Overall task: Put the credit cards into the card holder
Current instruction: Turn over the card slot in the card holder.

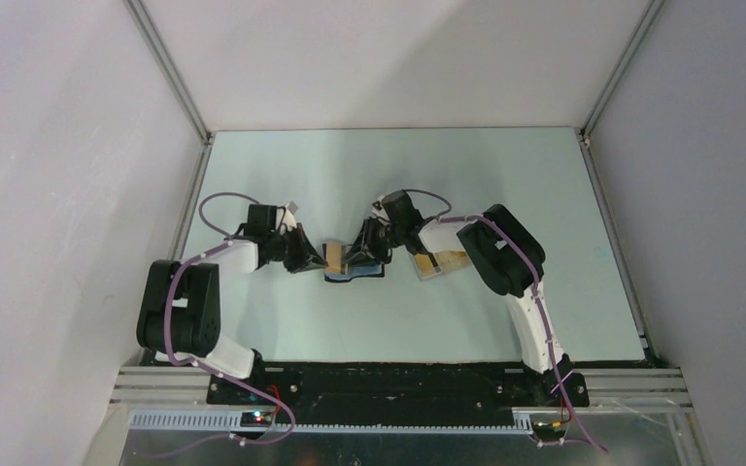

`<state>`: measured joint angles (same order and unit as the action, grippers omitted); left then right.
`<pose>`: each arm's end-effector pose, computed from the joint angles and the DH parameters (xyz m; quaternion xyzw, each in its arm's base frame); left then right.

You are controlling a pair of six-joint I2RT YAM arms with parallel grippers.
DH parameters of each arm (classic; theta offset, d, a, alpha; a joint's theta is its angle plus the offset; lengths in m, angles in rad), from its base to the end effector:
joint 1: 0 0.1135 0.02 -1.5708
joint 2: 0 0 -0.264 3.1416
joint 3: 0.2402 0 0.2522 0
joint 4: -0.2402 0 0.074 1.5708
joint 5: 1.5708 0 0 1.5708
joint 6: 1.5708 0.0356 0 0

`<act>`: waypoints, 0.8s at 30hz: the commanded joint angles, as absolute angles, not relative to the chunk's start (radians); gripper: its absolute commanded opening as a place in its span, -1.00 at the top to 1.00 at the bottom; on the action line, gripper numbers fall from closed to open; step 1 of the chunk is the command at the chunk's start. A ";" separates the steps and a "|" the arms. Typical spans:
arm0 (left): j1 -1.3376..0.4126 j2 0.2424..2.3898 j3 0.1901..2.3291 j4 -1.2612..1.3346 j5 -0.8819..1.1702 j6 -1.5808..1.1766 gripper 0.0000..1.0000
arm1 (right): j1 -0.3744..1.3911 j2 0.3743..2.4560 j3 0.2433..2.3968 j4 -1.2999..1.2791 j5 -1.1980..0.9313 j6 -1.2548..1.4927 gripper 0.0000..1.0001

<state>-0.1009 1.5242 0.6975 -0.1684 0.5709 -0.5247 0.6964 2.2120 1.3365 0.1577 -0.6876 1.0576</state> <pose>0.2710 -0.0468 0.1504 -0.1153 0.9163 -0.3407 0.1761 0.3364 0.3107 0.1086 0.0168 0.8682 0.4957 0.0131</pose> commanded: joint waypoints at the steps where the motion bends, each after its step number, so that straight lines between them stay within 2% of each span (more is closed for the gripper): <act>1: -0.129 1.528 0.683 -0.149 0.670 -0.548 1.00 | 0.717 2.148 1.326 0.410 -0.737 1.158 0.49; 4: -0.132 1.505 0.688 -0.149 0.676 -0.546 1.00 | 0.717 2.151 1.324 0.418 -0.737 1.163 0.70; 13: -0.173 1.483 0.735 -0.150 0.711 -0.559 0.90 | 0.725 2.164 1.324 0.312 -0.728 1.083 0.71; 16: -0.184 1.484 0.755 -0.167 0.691 -0.556 0.82 | 0.726 2.159 1.335 0.275 -0.734 1.048 0.65; 21: -0.187 1.492 0.798 -0.231 0.643 -0.534 0.66 | 0.727 2.115 1.345 0.166 -0.712 0.948 0.37; 24: -0.187 1.518 0.819 -0.240 0.635 -0.524 0.64 | 0.724 2.108 1.346 0.157 -0.718 0.937 0.30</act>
